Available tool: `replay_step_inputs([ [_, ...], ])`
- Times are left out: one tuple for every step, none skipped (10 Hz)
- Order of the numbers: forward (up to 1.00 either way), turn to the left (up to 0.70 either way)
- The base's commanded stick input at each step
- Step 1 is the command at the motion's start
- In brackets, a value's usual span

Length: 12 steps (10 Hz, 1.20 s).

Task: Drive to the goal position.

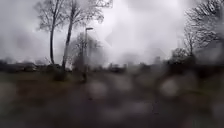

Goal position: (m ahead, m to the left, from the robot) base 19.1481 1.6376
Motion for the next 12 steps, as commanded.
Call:
replay_step_inputs([
  [1.0,0.38],
  [1.0,0.07],
  [1.0,0.0],
  [1.0,0.0],
  [1.0,0.0],
  [1.0,0.0],
  [1.0,0.0],
  [1.0,0.0],
  [1.0,0.0],
  [1.0,0.0],
  [1.0,0.0],
  [1.0,0.0],
])
